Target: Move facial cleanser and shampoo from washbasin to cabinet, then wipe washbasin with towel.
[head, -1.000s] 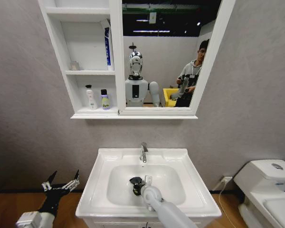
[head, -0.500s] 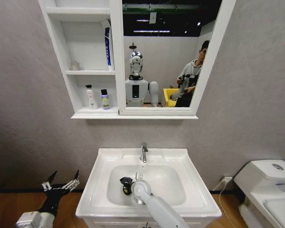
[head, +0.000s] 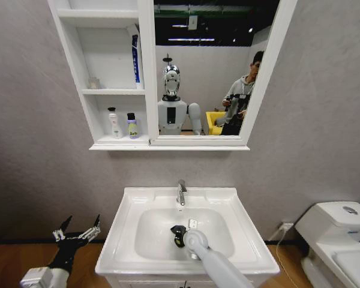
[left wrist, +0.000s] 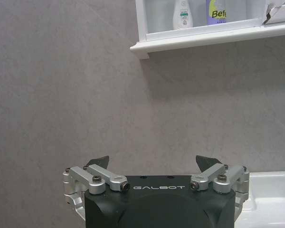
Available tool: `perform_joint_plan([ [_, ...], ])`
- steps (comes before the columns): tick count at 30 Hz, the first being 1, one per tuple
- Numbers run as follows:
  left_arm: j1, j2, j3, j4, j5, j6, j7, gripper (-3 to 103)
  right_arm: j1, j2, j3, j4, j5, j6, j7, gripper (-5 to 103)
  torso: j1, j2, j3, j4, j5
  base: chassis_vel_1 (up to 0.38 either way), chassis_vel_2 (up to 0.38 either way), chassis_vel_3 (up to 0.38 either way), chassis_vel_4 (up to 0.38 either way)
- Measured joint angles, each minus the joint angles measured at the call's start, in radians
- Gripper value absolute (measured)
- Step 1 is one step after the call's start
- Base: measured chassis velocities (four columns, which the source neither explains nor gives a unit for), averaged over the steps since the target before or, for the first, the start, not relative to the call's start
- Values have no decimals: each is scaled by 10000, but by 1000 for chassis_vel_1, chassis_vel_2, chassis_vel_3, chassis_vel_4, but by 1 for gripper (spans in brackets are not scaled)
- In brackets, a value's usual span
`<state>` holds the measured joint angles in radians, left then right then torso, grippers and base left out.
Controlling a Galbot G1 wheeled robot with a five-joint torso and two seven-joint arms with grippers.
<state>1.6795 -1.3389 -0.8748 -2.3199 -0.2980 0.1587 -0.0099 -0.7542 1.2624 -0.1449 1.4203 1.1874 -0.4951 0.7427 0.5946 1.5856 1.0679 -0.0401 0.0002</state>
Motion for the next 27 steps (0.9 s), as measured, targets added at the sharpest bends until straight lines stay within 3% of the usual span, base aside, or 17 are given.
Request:
perform_joint_plan([
  [5,0,-1,0,1,0,0,0,100,-278,-272,136,136,-631,298,560,8,0,0,0,0,0,0,0,0,0],
  [12,0,0,0,1,0,1,0,100,-270,-55,164,-105,-673,337,345,8,-1,1,-1,-3,-5,0,0,0,0],
  [17,0,0,0,0,1,0,0,100,564,555,-236,-462,76,127,63,8,0,-3,0,5,-3,0,0,0,0],
  [27,0,0,0,0,0,1,1,100,1306,1889,-1039,-1645,-23,57,-352,8,2,-2,1,-1,-5,0,0,0,0],
])
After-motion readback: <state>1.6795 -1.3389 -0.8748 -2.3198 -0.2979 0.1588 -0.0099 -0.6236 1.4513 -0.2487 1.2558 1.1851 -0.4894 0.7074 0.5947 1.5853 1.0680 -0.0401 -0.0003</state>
